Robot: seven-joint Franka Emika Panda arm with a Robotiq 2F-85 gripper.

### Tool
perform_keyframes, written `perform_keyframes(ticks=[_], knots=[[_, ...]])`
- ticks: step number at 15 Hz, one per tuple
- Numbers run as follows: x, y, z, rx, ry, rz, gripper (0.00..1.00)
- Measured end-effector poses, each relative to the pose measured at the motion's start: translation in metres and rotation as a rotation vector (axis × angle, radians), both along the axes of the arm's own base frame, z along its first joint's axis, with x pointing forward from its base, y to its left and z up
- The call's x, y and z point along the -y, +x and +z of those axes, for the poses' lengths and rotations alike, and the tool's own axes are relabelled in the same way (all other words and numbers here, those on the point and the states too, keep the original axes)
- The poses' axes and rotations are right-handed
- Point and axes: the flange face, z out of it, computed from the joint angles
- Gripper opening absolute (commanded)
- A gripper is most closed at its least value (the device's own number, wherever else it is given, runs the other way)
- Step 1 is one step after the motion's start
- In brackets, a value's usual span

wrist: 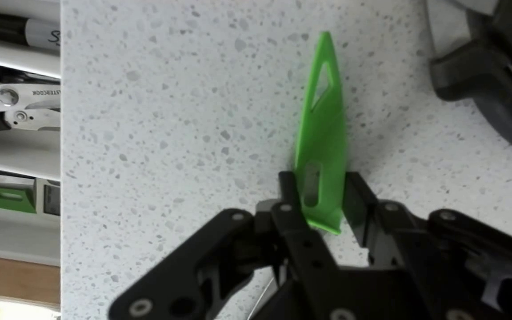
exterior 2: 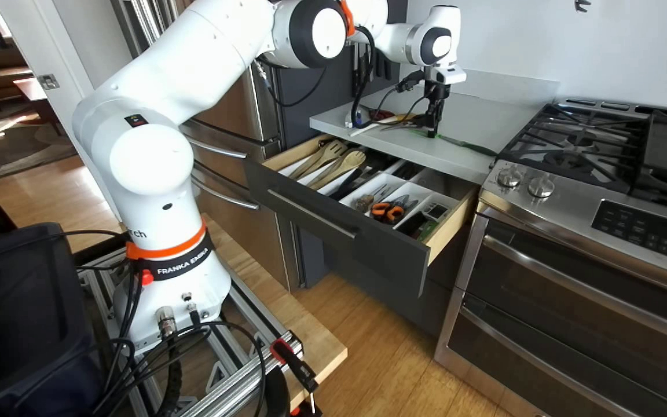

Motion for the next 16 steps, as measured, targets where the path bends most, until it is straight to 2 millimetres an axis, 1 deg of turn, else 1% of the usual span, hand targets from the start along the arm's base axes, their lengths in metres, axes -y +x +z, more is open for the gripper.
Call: perform_keyframes(ticks=[12, 16], knots=[[0.012, 0.003, 0.0, 0.012, 0.0, -0.013, 0.08], [0.023, 0.004, 0.001, 0.016, 0.001, -0.027, 0.08]])
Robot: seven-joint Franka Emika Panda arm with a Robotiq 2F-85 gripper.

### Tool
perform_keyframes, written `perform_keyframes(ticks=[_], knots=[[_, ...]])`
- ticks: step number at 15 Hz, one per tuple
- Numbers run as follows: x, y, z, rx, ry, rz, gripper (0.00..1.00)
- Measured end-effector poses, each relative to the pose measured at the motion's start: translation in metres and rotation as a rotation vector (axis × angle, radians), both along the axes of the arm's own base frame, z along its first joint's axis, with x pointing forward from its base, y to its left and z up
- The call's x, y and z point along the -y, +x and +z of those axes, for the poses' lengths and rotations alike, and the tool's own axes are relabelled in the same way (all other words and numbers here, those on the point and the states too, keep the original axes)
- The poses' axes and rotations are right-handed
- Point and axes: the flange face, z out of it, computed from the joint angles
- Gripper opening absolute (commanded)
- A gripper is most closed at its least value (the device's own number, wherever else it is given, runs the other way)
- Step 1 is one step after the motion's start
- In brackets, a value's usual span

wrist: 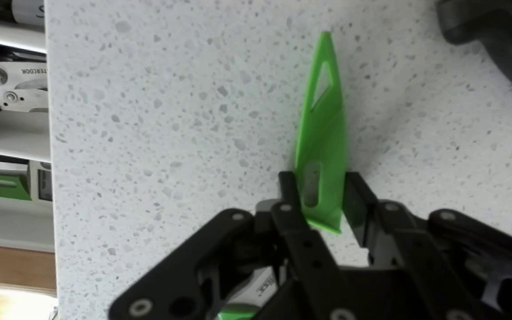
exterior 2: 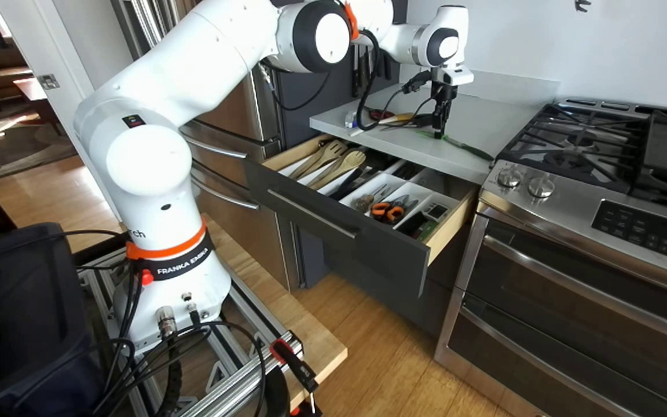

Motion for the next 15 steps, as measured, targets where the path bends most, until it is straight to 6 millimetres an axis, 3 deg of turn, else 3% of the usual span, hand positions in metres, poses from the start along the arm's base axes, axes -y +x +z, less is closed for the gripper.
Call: perform_keyframes(ticks=[7, 15], knots=[[0.033, -0.002, -0.002, 0.003, 0.008, -0.046, 0.08], [0.036, -0.002, -0.002, 0.004, 0.008, -0.055, 0.08]])
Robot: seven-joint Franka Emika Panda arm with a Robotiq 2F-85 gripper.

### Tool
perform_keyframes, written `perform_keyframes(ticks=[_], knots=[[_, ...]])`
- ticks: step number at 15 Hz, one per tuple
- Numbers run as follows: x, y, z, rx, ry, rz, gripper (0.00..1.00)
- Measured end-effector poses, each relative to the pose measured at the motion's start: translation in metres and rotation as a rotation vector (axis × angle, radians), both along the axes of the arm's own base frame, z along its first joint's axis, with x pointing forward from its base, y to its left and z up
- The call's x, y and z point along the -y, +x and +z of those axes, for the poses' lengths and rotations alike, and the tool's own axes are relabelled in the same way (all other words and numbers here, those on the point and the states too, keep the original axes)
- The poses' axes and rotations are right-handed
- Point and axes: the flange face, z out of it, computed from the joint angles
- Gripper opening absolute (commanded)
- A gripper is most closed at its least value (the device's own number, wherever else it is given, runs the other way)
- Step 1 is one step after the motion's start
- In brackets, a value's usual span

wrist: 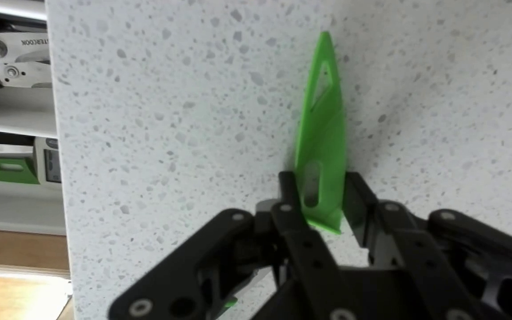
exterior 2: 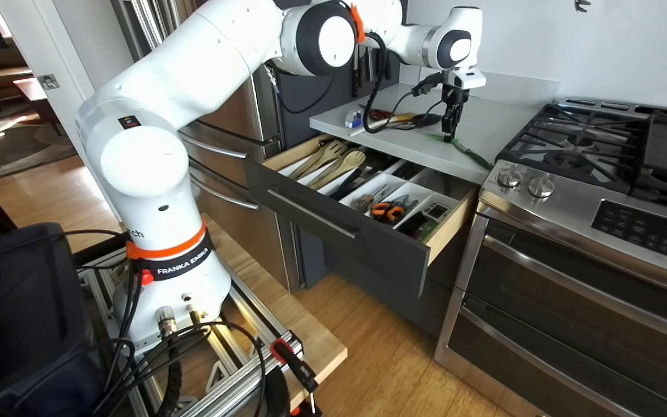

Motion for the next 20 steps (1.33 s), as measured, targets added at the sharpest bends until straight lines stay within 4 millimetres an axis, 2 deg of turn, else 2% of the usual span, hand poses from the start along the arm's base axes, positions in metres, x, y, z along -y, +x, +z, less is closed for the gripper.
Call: perform_keyframes(ticks=[1, 2, 3, 9, 14, 18, 20], knots=[[0.0, 0.0, 0.0, 0.0, 0.0, 0.0, 0.08], [0.0, 0.0, 0.0, 0.0, 0.0, 0.0, 0.43], [0.0, 0.0, 0.0, 0.0, 0.0, 0.0, 0.58], [-0.001, 0.001, -0.006, -0.004, 0.006, -0.009, 0.99], [-0.007, 0.002, -0.005, 0.002, 0.026, -0.009, 1.0], [-0.011, 0.006, 0.013, 0.032, 0.045, -0.09, 1.0], [-0.007, 0.005, 0.022, 0.025, 0.044, -0.175, 1.0]])
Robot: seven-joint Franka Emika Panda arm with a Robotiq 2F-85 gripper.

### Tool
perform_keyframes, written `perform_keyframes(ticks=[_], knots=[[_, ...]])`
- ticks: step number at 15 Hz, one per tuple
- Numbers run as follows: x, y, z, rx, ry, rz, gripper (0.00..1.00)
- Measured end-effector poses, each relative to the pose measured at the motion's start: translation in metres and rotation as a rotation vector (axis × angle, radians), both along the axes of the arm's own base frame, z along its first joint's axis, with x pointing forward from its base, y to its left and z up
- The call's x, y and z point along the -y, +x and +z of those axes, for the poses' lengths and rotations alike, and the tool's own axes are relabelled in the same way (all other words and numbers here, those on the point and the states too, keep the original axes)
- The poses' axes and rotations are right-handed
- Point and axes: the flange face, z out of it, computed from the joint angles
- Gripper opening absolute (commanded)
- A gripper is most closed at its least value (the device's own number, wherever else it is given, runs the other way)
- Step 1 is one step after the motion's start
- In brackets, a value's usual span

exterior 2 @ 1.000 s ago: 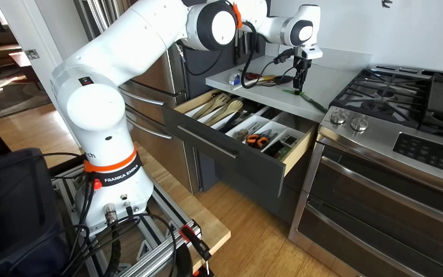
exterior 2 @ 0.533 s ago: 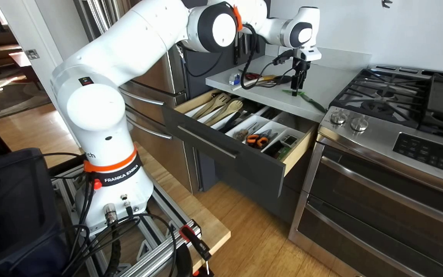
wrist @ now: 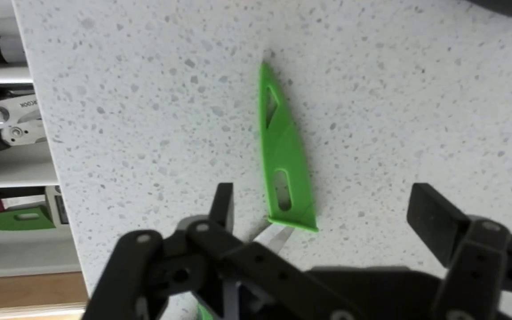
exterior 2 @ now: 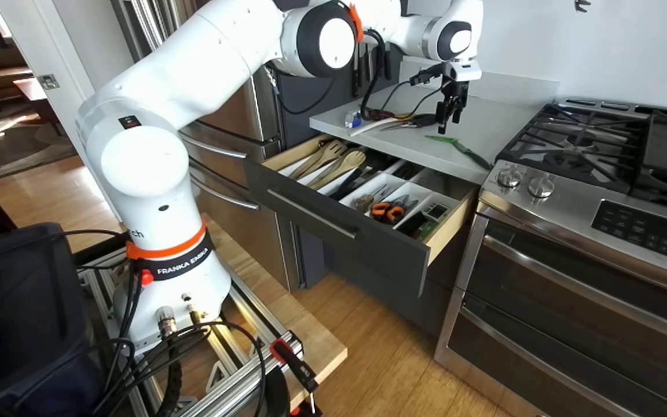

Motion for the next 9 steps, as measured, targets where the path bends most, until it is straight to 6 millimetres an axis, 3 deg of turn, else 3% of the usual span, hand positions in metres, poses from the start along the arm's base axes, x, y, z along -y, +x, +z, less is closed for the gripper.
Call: perform_keyframes(ticks=[9], knots=[[0.052, -0.01, 0.001, -0.02, -0.076, -0.248, 1.0]])
